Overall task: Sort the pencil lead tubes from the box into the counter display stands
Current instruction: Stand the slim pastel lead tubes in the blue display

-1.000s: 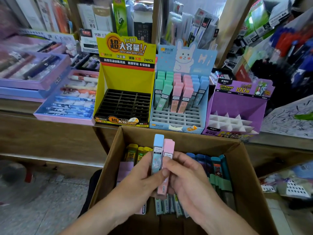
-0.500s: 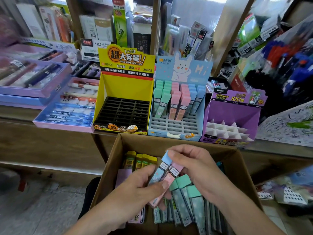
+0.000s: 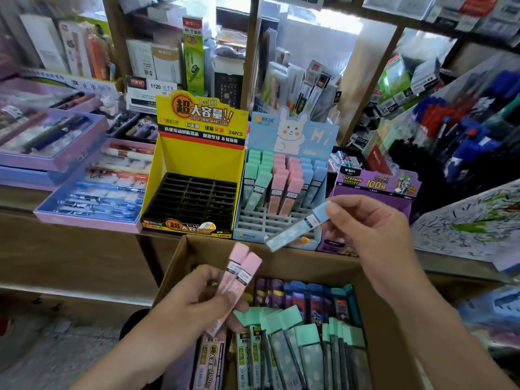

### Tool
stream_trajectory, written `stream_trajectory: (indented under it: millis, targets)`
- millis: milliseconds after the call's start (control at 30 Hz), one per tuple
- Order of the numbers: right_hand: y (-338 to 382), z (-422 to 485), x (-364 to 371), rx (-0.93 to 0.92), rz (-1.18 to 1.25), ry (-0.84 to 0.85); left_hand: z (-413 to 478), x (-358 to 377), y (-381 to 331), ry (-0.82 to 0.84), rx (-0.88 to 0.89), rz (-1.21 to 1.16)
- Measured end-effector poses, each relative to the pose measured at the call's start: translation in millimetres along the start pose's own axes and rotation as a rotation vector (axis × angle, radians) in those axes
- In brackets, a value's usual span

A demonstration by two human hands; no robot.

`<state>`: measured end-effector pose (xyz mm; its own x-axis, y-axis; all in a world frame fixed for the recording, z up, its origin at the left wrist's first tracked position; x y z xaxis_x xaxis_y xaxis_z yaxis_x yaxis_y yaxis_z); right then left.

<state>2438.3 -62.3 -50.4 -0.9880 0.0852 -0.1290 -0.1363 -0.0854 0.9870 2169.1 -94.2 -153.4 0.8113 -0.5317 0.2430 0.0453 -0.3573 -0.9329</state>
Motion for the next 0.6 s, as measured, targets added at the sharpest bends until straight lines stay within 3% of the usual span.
stream_trajectory:
  millis: [267,600]
  targets:
    - [33,29,-24,-0.200,-0.541,-0.025,12,-22,-12,-0.142,0.130,0.034]
    - [37,54,-19,-0.315,-0.901,-0.058,16,-26,-5,-0.134,0.142,-0.037]
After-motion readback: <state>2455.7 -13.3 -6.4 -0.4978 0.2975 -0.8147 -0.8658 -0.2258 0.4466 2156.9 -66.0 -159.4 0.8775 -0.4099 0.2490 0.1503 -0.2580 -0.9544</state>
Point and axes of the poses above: each hand's wrist, its own z-axis towards the middle knuckle, its own x-axis out of the palm, y = z × x, the point moved 5 cm from there along z, towards the middle knuckle, and after that the axes turned 12 degrees about y, right-handed, at the moved point
